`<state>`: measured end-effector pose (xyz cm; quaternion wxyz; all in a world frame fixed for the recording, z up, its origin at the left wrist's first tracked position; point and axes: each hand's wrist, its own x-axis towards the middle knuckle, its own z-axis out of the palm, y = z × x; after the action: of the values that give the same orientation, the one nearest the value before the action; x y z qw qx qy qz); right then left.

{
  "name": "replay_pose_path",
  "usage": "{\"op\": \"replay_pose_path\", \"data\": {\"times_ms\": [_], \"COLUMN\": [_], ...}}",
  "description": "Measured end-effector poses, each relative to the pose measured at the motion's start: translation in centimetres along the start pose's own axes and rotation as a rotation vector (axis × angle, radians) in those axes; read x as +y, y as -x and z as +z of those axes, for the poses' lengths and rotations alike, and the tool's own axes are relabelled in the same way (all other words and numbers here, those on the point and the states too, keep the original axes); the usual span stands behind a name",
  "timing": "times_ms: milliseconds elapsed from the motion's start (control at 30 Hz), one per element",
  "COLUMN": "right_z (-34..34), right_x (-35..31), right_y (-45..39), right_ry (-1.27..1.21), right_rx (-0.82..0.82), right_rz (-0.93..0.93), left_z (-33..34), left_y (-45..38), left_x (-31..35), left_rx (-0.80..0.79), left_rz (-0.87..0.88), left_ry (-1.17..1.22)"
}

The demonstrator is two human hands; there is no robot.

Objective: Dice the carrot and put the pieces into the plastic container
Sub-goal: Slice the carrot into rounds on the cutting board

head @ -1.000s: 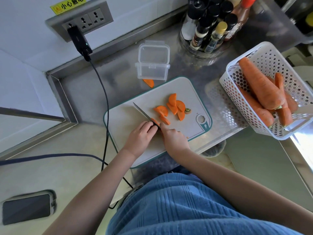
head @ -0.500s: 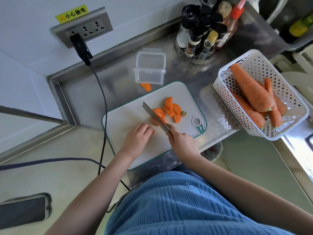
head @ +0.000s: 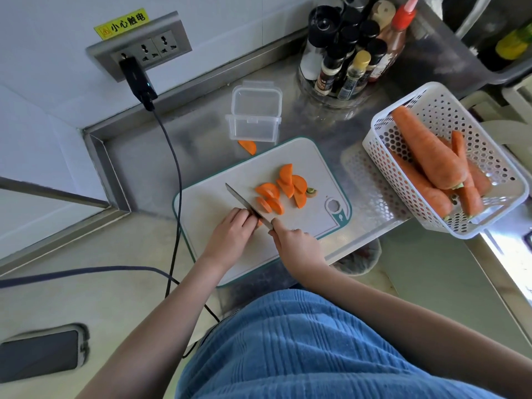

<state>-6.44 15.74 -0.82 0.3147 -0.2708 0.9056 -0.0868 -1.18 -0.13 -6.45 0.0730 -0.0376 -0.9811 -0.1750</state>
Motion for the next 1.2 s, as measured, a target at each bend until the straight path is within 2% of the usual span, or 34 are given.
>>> {"op": "replay_pose_path", "data": {"times_ms": [400,633,1200], "right_z": [0.5,0.2,1.8], "right_x": [0.2,0.0,-0.8], "right_y": [-0.1,-0.1,-0.7], "right_ry": [-0.072,-0.146,-0.107], "right_rx": [-0.001,0.067,0.018], "right_rz": [0.009,0.049,0.036], "left_z": [-0.1,-0.3,0.1], "left_y": [0.0,0.0,0.2], "left_x": [-0.1,-0.2,-0.3], "left_rx": [0.009,0.007,0.043], "left_rz": [-0.017,0.013,0.0], "left_ry": [0.041,0.034,0.046]}}
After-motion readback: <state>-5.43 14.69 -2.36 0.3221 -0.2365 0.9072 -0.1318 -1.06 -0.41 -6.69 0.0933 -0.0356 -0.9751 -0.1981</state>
